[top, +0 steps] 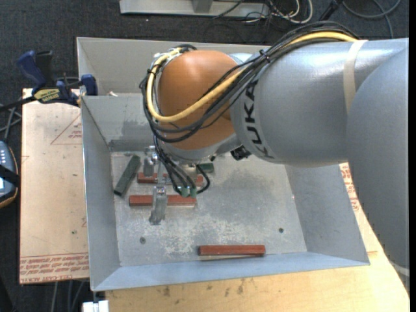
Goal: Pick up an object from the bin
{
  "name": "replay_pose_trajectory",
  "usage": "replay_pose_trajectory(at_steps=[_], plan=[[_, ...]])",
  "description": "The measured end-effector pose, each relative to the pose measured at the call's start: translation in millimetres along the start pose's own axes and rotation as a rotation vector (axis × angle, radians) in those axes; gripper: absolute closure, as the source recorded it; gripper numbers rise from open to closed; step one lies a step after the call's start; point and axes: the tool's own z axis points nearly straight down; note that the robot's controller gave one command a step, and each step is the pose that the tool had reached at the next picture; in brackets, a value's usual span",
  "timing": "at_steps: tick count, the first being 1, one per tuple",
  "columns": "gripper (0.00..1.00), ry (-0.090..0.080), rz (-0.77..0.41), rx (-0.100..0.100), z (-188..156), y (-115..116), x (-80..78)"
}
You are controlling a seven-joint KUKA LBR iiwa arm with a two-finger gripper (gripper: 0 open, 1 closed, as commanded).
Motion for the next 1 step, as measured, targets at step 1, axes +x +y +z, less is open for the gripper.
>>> replay_pose_trajectory(at_steps=[1], plan=[[0.0,-0.007,0.004,-0.001,-4.0,-1.1,-2.0]])
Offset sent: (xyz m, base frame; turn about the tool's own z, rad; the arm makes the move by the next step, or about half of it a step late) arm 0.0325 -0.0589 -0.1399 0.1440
